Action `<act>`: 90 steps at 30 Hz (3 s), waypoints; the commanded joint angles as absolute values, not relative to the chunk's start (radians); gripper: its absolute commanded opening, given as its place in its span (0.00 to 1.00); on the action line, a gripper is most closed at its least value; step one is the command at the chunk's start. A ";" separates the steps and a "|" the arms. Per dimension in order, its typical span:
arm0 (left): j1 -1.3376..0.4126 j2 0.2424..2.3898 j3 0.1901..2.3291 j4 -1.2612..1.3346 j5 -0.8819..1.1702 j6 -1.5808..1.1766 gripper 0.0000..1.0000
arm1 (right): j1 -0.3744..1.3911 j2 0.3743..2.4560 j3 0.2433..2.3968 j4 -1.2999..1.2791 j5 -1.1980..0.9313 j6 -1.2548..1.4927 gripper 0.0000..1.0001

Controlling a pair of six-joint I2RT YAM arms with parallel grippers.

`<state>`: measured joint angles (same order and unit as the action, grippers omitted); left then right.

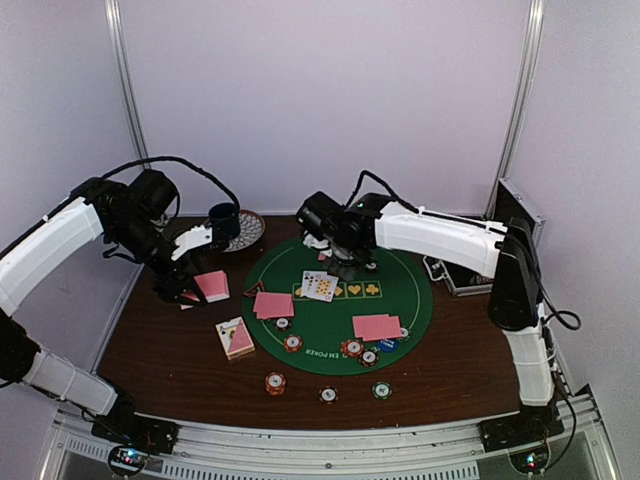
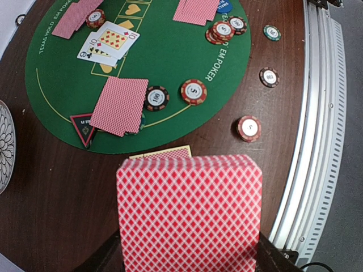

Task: Distribute texas hold em gaming equipment

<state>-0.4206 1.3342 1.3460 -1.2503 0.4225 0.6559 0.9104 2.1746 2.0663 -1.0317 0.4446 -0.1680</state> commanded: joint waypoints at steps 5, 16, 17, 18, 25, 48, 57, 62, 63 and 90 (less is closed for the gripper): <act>-0.415 1.307 1.340 -1.235 0.421 0.665 0.00 | 0.965 2.178 1.803 -0.589 0.713 -0.503 0.00; -0.416 1.317 1.329 -1.230 0.444 0.669 0.00 | 1.006 2.300 1.781 -0.508 0.712 -0.528 0.00; -0.416 1.319 1.327 -1.229 0.441 0.671 0.00 | 1.010 2.311 1.779 -0.498 0.720 -0.530 0.00; -0.416 1.321 1.328 -1.229 0.438 0.673 0.00 | 1.015 2.320 1.778 -0.492 0.724 -0.530 0.00; -0.415 1.327 1.353 -1.245 0.431 0.674 0.00 | 1.028 2.346 1.773 -0.455 0.724 -0.558 0.00; -0.416 1.322 1.357 -1.252 0.425 0.676 0.00 | 1.040 2.298 1.719 -0.475 0.674 -0.490 0.57; -0.415 1.322 1.359 -1.253 0.426 0.675 0.00 | 0.996 2.178 1.709 -0.528 0.558 -0.341 0.80; -0.415 1.322 1.361 -1.253 0.430 0.674 0.00 | 0.969 2.134 1.712 -0.564 0.518 -0.300 0.81; -0.415 1.323 1.361 -1.252 0.430 0.675 0.00 | 0.964 2.129 1.711 -0.570 0.512 -0.294 0.81; -0.415 1.327 1.371 -1.268 0.437 0.679 0.00 | 0.942 2.206 1.695 -0.573 0.389 -0.119 0.81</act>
